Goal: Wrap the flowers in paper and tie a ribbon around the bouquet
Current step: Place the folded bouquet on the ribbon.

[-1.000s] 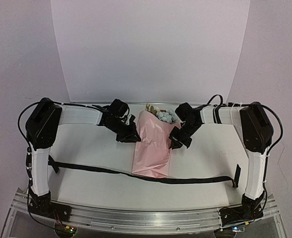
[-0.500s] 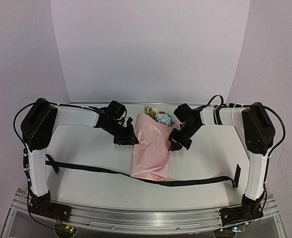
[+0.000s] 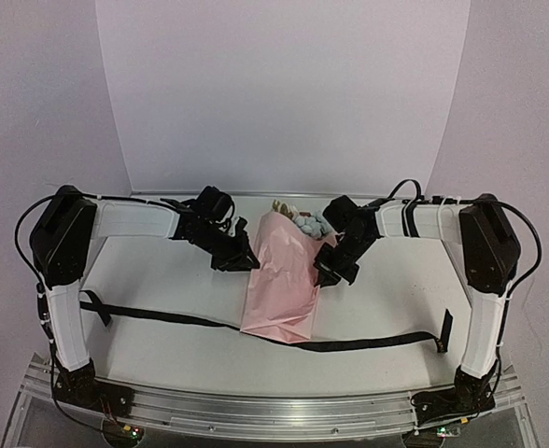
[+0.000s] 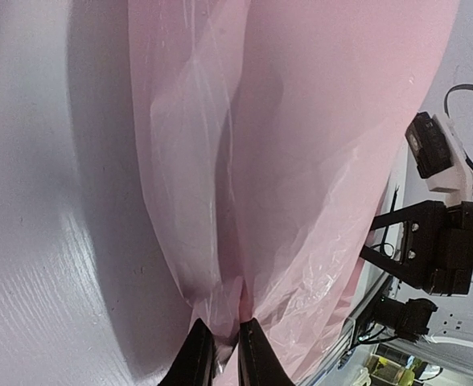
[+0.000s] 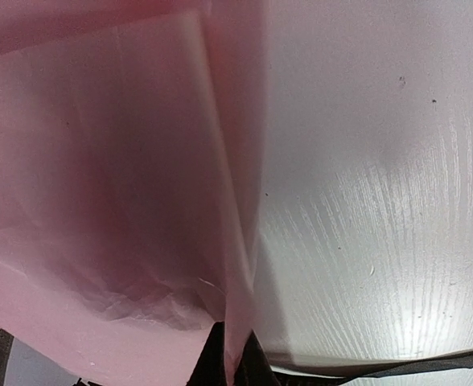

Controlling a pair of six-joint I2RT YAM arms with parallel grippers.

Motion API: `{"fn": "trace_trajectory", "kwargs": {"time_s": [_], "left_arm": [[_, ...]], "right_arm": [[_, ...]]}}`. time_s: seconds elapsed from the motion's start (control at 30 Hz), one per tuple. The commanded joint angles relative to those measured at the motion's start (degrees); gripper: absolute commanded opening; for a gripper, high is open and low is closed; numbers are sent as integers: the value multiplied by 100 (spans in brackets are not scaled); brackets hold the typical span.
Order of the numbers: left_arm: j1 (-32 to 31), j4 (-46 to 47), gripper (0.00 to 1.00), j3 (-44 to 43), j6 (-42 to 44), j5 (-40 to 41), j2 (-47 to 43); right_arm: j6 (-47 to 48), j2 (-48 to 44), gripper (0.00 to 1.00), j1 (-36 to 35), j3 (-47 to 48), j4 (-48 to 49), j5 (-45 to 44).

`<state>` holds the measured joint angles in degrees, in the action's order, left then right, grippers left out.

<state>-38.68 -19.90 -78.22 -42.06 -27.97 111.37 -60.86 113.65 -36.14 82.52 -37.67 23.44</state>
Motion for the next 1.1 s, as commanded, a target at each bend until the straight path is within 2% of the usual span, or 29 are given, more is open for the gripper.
{"fn": "trace_trajectory", "kwargs": {"time_s": [0.0, 0.9, 0.93, 1.07], "left_arm": [[-41, 153, 13, 203, -77, -74, -446], [-509, 958, 13, 2446, -969, 605, -2014], [-510, 971, 14, 2508, -1007, 696, -2075], [-509, 823, 29, 2808, -1297, 1430, -2604]], "right_arm": [[-103, -328, 0, -152, -65, -99, -140], [-333, -1037, 1, -1150, -1427, 421, -1047], [-311, -1064, 3, -1161, -1461, 435, -1067], [-47, -1480, 41, -1149, -1640, 249, -1350]]}}
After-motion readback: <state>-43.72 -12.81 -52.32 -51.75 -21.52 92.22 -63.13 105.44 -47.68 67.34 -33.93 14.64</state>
